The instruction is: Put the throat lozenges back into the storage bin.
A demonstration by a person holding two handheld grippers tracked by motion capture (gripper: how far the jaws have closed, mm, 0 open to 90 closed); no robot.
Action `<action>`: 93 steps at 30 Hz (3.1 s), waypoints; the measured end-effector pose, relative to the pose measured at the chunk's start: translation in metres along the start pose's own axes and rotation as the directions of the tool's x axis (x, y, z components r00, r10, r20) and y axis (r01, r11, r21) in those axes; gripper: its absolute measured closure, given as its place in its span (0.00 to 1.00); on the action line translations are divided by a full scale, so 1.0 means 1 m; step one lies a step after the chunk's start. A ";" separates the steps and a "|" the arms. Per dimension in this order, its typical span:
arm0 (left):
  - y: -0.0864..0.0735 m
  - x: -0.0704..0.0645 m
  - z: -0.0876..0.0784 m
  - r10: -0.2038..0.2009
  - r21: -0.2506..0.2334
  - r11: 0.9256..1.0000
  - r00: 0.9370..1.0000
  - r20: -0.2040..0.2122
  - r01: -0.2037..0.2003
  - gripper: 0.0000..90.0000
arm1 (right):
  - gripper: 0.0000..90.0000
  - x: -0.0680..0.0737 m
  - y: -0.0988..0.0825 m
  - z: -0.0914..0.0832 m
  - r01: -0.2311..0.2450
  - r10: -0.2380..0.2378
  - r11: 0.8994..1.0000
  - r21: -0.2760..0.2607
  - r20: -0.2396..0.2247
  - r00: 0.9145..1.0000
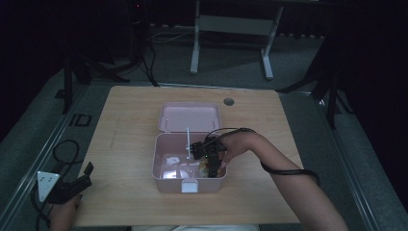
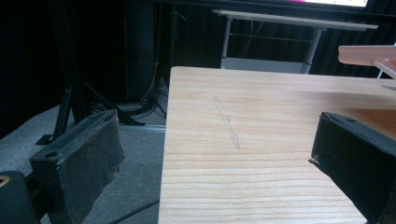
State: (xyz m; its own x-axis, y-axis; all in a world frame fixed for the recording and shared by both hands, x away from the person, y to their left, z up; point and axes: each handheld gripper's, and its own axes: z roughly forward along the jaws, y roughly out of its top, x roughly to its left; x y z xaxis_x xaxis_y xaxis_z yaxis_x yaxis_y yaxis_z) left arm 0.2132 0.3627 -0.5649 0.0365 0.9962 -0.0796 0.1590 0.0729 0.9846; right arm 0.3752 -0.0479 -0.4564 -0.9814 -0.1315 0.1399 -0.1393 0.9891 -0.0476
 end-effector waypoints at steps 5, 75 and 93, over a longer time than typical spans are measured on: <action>0.000 0.000 0.000 0.000 -0.001 1.000 1.000 0.000 0.000 0.03 | 0.19 -0.001 -0.001 -0.006 -0.015 0.015 1.000 -0.021 0.026 1.000; 0.000 -0.001 0.000 0.002 -0.004 1.000 1.000 0.000 -0.002 0.03 | 0.14 -0.022 -0.178 0.035 -0.342 0.445 0.789 -0.510 0.090 0.891; 0.000 0.000 0.000 0.002 -0.004 1.000 1.000 0.001 -0.002 0.03 | 0.13 -0.022 -0.211 0.076 -0.407 0.646 0.598 -0.690 0.115 0.754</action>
State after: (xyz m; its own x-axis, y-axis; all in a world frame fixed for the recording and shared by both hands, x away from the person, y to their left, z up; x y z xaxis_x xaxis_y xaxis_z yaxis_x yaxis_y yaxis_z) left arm 0.2131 0.3622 -0.5650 0.0376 0.9962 -0.0783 0.1550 0.0716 0.9853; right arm 0.4162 -0.2590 -0.5246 -0.8456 0.5325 -0.0385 0.4077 0.6906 0.5974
